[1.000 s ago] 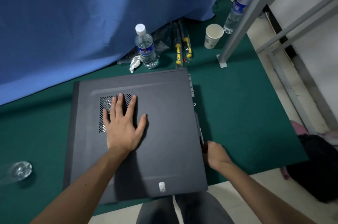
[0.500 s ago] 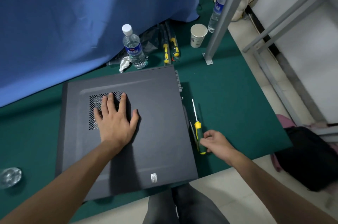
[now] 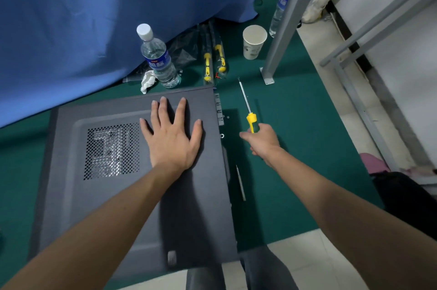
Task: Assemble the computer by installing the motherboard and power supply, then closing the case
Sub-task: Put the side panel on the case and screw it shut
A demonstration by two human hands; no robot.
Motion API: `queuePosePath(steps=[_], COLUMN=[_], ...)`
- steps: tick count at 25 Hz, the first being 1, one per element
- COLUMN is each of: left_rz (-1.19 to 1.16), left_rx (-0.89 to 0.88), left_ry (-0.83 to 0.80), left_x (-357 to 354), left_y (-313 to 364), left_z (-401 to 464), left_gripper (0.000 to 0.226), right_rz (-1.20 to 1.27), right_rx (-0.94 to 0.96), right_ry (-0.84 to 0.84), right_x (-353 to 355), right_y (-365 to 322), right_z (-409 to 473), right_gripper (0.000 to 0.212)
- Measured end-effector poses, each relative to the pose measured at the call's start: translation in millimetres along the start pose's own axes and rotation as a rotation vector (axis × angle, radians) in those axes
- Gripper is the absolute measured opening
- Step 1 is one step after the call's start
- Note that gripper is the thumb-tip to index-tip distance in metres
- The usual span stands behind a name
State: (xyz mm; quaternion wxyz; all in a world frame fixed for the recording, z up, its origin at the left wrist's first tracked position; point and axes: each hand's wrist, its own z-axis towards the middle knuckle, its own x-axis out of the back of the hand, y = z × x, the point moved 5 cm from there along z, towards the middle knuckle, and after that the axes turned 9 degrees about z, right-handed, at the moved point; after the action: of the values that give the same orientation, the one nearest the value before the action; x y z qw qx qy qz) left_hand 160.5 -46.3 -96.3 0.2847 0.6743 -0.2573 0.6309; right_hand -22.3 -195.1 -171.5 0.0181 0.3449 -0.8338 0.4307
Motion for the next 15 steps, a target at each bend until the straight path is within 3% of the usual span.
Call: queuePosePath(steps=[3,7,12,15], left_rz=[-0.012,0.002,-0.005,-0.009], left_rx=[0.010,0.018,0.037,0.039], left_ry=[0.040,0.044,0.041,0.033], left_x=[-2.2,-2.7,-1.9,-1.5], left_y=[1.3,2.9,1.2,2.8], left_z=[1.6,3.9,6.7,7.8], left_gripper=[0.065,0.064,0.065,0.065], right_rz=[-0.037,-0.152,-0.243,-0.090], right_rx=[0.061,0.137,0.156,0.162], right_ry=[0.013,0.063,0.111,0.092], right_x=[-17.1,-39.6,-47.1,-36.5], right_y=[-13.8,-22.1,-17.5,-9.0], right_z=[38.4,72.0,85.7,73.3], right_gripper=[0.011,0.024,0.020,0.013])
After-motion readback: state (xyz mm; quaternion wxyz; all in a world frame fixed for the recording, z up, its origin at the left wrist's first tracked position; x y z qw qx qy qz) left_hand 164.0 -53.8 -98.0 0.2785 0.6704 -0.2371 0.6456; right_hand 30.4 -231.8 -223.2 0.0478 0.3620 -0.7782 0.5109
